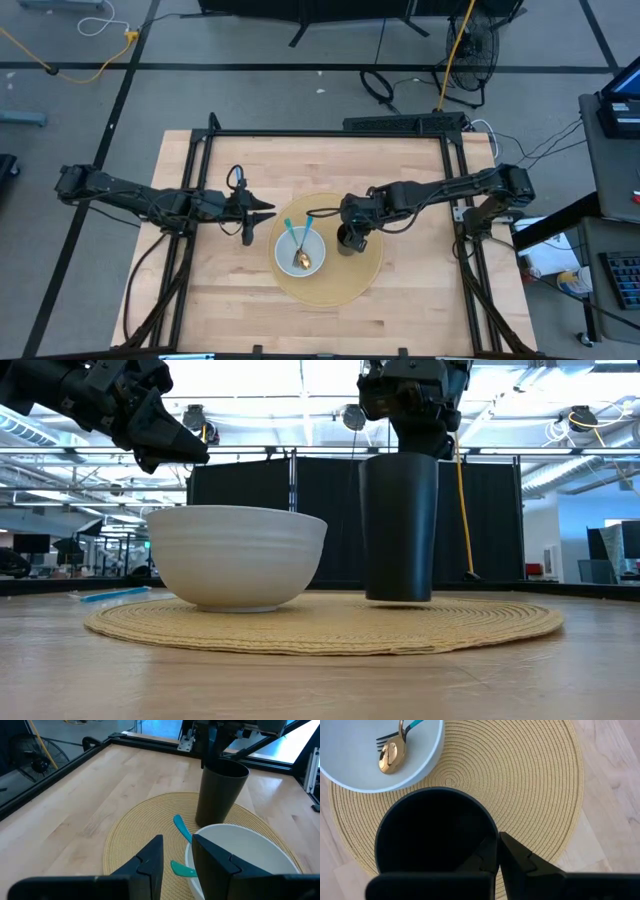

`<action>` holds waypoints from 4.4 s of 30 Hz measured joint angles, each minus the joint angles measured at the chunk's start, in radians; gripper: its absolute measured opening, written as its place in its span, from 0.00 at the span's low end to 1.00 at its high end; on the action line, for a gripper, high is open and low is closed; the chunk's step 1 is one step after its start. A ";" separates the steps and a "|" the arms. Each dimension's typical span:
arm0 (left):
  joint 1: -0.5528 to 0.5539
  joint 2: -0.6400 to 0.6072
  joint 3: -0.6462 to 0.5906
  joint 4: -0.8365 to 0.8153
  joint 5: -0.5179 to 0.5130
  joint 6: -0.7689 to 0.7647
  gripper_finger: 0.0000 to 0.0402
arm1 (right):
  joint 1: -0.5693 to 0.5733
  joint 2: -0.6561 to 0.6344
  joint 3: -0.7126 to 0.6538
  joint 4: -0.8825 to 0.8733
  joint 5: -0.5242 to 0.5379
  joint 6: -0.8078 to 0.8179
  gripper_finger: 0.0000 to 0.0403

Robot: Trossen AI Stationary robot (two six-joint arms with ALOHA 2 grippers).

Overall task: Pick & Place Utensil
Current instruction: Put the black cup on the brown mat to the right of the white bowl, then put the blue straw into the black cup on the brown mat

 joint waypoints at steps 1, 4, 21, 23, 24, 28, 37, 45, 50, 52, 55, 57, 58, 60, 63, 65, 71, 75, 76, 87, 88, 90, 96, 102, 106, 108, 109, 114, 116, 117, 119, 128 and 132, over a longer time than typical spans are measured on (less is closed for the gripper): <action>0.000 0.000 0.000 0.000 0.000 0.000 0.27 | 0.000 0.000 0.000 0.000 0.000 0.000 0.01; 0.000 0.000 0.000 0.000 0.000 0.000 0.27 | 0.000 0.000 0.000 0.000 0.000 0.000 0.01; 0.000 0.000 0.000 0.000 0.000 0.002 0.27 | 0.000 0.000 0.000 -0.008 0.000 0.023 0.01; 0.000 0.000 0.000 0.000 0.000 0.002 0.27 | 0.000 0.000 0.000 -0.008 0.000 0.023 0.01; 0.000 0.000 0.000 0.000 0.000 0.002 0.27 | 0.000 0.000 0.000 -0.008 0.000 0.023 0.01; 0.000 0.000 0.000 0.000 0.000 0.002 0.27 | 0.000 0.009 0.000 -0.005 0.001 0.023 0.01; 0.000 0.000 0.000 -0.006 0.000 0.001 0.27 | 0.006 0.030 0.001 0.004 0.004 0.021 0.01; 0.000 0.000 0.000 -0.008 0.000 -0.007 0.27 | 0.006 0.026 0.000 0.010 0.000 0.026 0.03; 0.000 0.000 0.000 -0.008 0.000 -0.007 0.27 | 0.006 0.027 -0.002 0.015 -0.002 0.021 0.11; 0.000 0.000 0.000 -0.008 0.000 -0.007 0.27 | 0.006 0.020 -0.002 0.013 -0.003 0.019 0.15; 0.000 0.000 0.000 -0.008 0.000 -0.007 0.27 | 0.006 -0.007 -0.002 0.020 -0.003 0.018 0.21; 0.000 0.000 0.000 -0.008 0.000 -0.007 0.27 | 0.006 -0.029 -0.002 0.030 -0.002 0.017 0.24; 0.000 0.000 0.000 -0.008 0.000 -0.006 0.27 | 0.006 -0.043 -0.002 0.027 0.000 0.016 0.26; 0.000 0.000 0.000 -0.008 0.000 -0.006 0.27 | 0.006 -0.076 -0.002 0.033 0.002 0.017 0.29; 0.000 0.000 0.000 -0.015 -0.002 -0.026 0.27 | 0.007 -0.132 -0.002 0.037 0.022 0.015 0.33; 0.001 0.000 0.000 -0.053 -0.036 -0.058 0.27 | 0.014 -0.170 -0.002 0.037 0.063 0.011 0.34; 0.041 -0.037 0.000 -0.291 -0.307 -0.331 0.27 | 0.066 -0.293 -0.002 0.028 0.234 -0.033 0.34; 0.125 -0.062 0.032 -0.579 -0.334 -0.510 0.27 | 0.104 -0.353 -0.002 0.008 0.331 -0.053 0.32; 0.157 -0.060 0.051 -0.668 -0.334 -0.567 0.27 | 0.112 -0.365 -0.002 0.007 0.350 -0.058 0.32; 0.547 0.064 0.198 -0.893 -0.083 -0.521 0.27 | 0.137 -0.364 -0.002 0.013 0.395 -0.117 0.31; 0.581 0.085 0.207 -0.884 -0.059 -0.490 0.27 | 0.137 -0.360 -0.002 0.013 0.395 -0.117 0.31; 0.654 0.129 0.227 -0.878 -0.028 -0.440 0.27 | 0.138 -0.359 -0.002 0.013 0.394 -0.117 0.31; 0.835 0.260 0.264 -0.772 0.149 -0.246 0.29 | 0.142 -0.359 -0.002 0.013 0.392 -0.106 0.31; 0.963 0.395 0.280 -0.748 0.251 -0.221 0.41 | 0.171 -0.359 -0.002 0.014 0.393 -0.106 0.31; 1.005 0.461 0.280 -0.749 0.254 -0.249 0.46 | 0.190 -0.359 -0.002 0.014 0.394 -0.105 0.31; 1.013 0.486 0.280 -0.742 0.254 -0.250 0.45 | 0.197 -0.359 -0.002 0.014 0.394 -0.105 0.31; 1.013 0.499 0.280 -0.734 0.254 -0.250 0.45 | 0.198 -0.359 -0.002 0.014 0.394 -0.105 0.31; 1.013 0.561 0.280 -0.707 0.257 -0.251 0.39 | 0.197 -0.359 -0.002 0.014 0.394 -0.105 0.30; 1.013 0.586 0.280 -0.701 0.257 -0.253 0.36 | 0.197 -0.359 -0.002 0.014 0.395 -0.105 0.30; 1.013 0.598 0.280 -0.699 0.257 -0.253 0.35 | 0.197 -0.359 -0.002 0.014 0.395 -0.105 0.30; 1.013 0.620 0.280 -0.695 0.257 -0.253 0.32 | 0.197 -0.359 -0.002 0.014 0.394 -0.105 0.30; 1.013 0.680 0.285 -0.678 0.249 -0.256 0.25 | 0.197 -0.359 -0.002 0.014 0.395 -0.105 0.30; 1.013 0.681 0.284 -0.681 0.245 -0.248 0.21 | 0.197 -0.359 -0.002 0.014 0.395 -0.105 0.29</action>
